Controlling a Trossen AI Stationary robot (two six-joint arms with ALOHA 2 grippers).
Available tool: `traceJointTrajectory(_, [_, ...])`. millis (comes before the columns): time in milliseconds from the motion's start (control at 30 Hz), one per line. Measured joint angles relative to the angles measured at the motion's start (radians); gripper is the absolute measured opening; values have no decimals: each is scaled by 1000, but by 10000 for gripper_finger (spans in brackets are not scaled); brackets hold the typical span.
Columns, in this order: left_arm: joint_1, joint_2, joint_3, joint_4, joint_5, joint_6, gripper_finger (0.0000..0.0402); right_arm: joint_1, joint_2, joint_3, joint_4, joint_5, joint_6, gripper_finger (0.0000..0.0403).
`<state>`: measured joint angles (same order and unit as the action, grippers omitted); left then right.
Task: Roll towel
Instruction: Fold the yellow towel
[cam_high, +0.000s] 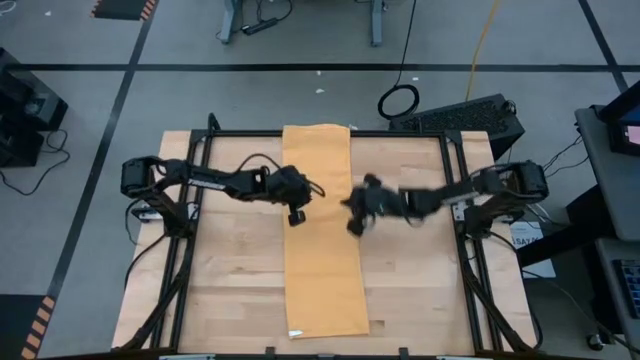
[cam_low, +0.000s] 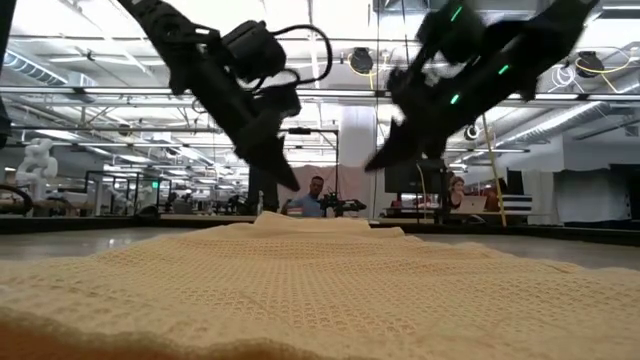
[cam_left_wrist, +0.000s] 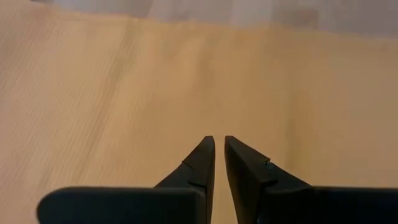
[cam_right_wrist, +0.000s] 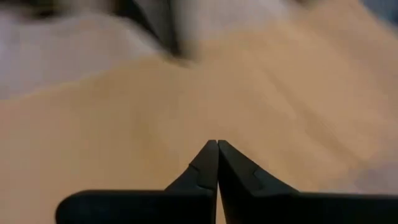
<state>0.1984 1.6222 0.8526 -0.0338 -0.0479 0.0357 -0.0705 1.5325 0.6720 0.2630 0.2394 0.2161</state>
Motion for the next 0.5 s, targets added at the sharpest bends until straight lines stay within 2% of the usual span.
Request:
traceJointTrajectory(100, [23, 1, -31, 2, -27, 26, 44, -144, 17, 19, -60, -137, 3, 0])
traceJointTrajectory(200, [71, 0, -68, 23, -6, 30, 44, -215, 17, 35, -53, -238, -80, 0])
traceJointTrajectory(300, [110, 1, -89, 31, 50, 29, 44, -266, 17, 51, -52, -281, -156, 0])
traceJointTrajectory(500, [135, 0, -94, 27, 76, -29, 44, -342, 22, 56, -127, -341, -166, 0])
